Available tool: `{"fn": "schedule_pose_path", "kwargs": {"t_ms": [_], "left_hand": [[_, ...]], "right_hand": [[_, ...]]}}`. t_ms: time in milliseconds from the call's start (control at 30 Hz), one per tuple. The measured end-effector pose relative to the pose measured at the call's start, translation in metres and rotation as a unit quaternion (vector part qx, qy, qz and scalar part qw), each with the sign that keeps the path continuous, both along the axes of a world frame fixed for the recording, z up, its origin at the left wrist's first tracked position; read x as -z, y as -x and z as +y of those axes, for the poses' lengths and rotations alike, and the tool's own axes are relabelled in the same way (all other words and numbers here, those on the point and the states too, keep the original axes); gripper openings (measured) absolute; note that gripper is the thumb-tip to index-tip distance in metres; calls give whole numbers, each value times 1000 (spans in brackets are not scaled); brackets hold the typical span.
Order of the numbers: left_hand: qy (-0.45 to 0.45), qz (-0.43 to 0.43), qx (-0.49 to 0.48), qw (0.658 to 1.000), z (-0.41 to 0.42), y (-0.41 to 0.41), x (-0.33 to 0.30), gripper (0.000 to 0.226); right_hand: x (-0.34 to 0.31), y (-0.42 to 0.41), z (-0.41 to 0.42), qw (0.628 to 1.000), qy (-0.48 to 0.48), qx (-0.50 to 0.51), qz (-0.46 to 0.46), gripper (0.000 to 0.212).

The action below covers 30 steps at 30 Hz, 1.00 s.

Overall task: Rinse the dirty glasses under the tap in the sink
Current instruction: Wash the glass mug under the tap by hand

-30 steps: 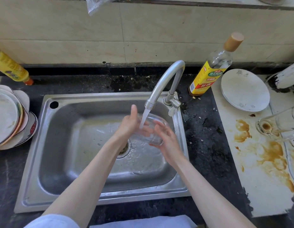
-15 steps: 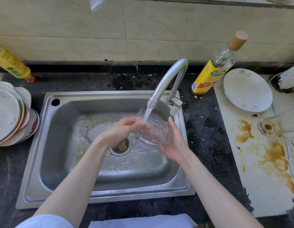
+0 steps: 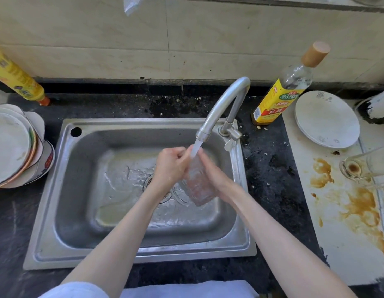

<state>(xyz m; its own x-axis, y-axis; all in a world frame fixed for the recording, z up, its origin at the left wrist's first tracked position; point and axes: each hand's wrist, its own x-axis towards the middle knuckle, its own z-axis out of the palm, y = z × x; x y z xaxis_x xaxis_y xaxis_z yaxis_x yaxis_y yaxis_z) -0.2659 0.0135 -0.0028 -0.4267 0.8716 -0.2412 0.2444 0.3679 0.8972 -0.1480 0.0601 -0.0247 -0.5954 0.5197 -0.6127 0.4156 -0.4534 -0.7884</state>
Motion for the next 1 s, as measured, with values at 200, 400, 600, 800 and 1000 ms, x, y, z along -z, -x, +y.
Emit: {"fn": "schedule_pose_path", "kwargs": {"t_ms": [200,400,600,800,1000], "left_hand": [[-76,11,-112,991,12,-15,1,25],[-59,86,50,993,-3,-45,23,57],[-8,-9,-23,1000,4,-38,24,39],[25,-69,-11,997,1,-23,20,57],[47,-48,59,996,-12,-31,55,68]], "right_hand": [[8,2,-17,973,145,140,111,71],[19,10,-8,958,102,255,77,78],[14,12,-20,967,-7,256,-5,74],[4,11,-32,966,-12,256,40,63],[7,2,-19,955,40,292,28,77]]}}
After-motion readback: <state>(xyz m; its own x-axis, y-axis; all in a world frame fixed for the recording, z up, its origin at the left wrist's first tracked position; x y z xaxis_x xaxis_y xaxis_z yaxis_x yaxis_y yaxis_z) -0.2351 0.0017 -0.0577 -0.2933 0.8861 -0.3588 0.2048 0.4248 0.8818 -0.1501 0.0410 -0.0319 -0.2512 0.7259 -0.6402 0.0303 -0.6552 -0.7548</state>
